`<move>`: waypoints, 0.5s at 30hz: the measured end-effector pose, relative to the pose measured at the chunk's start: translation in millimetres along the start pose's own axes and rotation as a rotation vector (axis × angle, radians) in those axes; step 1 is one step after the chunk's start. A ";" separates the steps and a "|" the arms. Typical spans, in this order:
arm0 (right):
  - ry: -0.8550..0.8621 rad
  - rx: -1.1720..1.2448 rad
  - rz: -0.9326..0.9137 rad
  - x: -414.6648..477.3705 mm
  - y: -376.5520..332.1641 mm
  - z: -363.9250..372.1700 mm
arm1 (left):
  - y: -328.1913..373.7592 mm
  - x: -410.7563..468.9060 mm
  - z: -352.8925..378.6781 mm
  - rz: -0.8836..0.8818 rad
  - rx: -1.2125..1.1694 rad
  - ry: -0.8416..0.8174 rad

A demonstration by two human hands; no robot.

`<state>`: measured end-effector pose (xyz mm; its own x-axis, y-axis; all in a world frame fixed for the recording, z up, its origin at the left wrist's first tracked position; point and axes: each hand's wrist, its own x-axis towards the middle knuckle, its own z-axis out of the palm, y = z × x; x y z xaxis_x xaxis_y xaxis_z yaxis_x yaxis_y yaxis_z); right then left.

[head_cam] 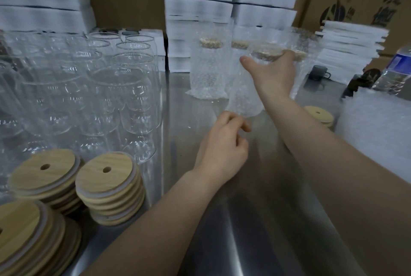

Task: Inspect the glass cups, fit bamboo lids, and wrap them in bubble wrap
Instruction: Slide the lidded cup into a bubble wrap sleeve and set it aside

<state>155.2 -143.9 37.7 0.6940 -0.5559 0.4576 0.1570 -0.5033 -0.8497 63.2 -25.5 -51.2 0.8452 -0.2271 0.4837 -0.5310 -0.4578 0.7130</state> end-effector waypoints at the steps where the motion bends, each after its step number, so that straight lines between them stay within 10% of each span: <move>1: 0.011 -0.006 -0.005 2.6 0.8 6.1 | -0.2 -0.3 -0.3 0.004 0.002 -0.001; 15: 0.063 -0.266 0.040 20.8 -1.0 38.6 | -1.1 3.4 -0.4 -0.042 0.002 -0.057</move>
<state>196.6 -129.5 38.0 0.6497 -0.6146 0.4475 -0.0651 -0.6314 -0.7727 66.6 -25.4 -50.2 0.8690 -0.2558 0.4236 -0.4947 -0.4701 0.7310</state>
